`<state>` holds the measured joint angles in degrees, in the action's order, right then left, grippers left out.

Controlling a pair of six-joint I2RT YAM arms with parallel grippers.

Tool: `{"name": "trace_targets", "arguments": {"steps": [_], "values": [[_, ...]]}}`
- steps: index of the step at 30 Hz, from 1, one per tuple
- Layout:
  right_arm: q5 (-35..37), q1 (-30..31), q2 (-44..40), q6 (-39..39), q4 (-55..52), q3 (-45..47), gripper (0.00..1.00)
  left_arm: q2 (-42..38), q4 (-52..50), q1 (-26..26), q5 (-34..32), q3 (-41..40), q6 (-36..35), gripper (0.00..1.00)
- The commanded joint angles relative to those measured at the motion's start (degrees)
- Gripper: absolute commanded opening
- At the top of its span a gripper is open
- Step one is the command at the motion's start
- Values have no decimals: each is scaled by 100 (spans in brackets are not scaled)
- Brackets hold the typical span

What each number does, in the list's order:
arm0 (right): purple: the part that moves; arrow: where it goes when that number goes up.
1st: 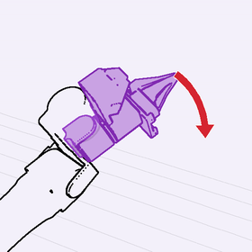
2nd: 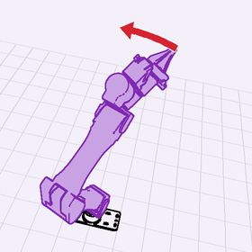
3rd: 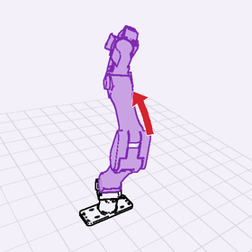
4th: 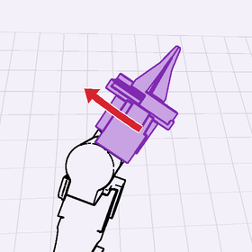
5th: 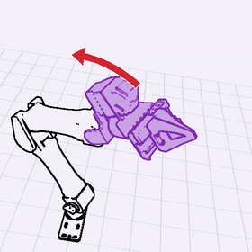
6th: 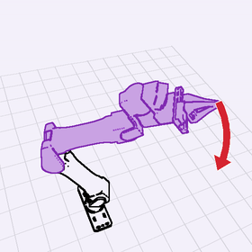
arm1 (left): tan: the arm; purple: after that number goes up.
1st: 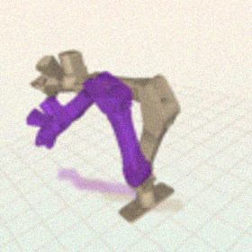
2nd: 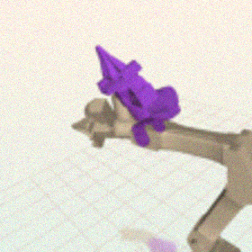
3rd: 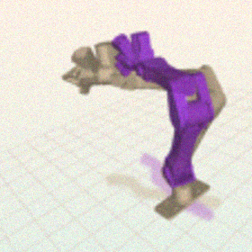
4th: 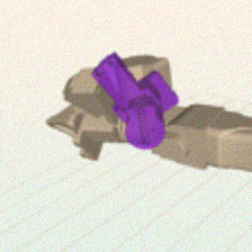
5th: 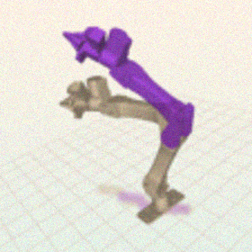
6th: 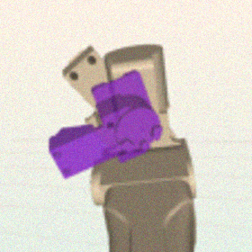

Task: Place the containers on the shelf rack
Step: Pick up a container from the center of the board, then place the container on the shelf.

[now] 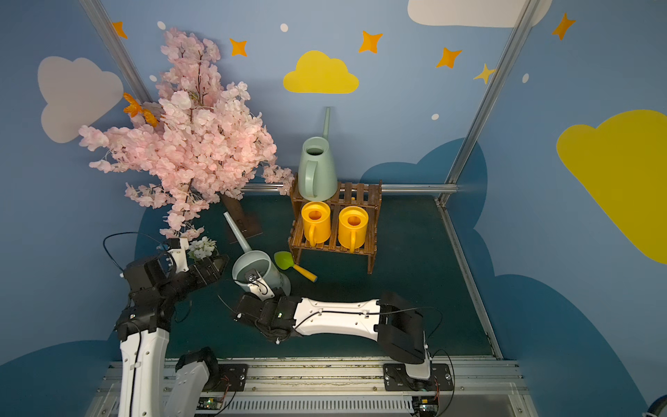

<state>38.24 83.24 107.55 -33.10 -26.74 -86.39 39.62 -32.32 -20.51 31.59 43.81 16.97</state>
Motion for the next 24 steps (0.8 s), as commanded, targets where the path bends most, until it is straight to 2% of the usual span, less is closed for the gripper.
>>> {"name": "trace_targets", "arguments": {"steps": [1,10,15,24], "values": [[75,64,-606,-166,-247,15,0,-50,165,20,165,46,4,100],[-588,196,-1498,-212,-1104,85,0,-57,327,22,300,98,177,100],[-978,206,-2078,-201,-1420,308,0,-119,301,21,667,206,373,100],[-899,438,-3020,-33,-1950,369,0,-404,225,64,1414,233,906,100]]}}
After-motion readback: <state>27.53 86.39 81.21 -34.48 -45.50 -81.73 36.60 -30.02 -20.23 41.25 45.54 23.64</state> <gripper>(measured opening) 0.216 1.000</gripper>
